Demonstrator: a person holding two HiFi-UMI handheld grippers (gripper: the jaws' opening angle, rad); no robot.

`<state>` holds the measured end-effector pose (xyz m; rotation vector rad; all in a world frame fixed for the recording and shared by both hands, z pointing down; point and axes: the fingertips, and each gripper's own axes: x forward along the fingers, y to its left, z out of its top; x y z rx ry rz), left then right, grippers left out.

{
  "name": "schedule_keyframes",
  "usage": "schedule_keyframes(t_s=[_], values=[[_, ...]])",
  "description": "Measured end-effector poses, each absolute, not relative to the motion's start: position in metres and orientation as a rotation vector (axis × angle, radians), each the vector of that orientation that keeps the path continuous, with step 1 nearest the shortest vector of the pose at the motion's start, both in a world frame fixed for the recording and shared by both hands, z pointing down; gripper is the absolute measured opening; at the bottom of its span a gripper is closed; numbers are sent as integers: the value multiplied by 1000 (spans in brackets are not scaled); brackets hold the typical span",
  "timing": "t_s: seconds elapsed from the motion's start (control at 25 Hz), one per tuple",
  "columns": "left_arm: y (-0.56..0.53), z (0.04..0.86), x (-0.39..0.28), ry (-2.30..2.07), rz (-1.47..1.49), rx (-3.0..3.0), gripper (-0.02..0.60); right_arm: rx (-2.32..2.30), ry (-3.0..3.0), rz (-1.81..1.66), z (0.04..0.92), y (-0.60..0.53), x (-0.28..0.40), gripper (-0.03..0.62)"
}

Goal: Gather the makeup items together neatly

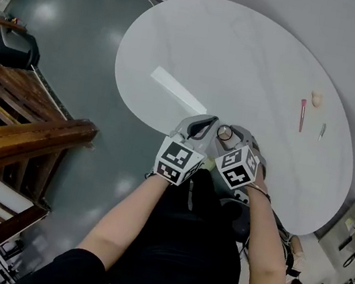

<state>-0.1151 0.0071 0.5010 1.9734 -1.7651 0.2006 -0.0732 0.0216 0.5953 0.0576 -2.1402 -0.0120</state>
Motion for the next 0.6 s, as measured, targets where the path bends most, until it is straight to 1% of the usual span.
schedule_keyframes(t_s=[0.6], values=[[-2, 524, -119, -1702, 237, 1975, 8, -4, -2111, 11, 618, 22, -72, 221]])
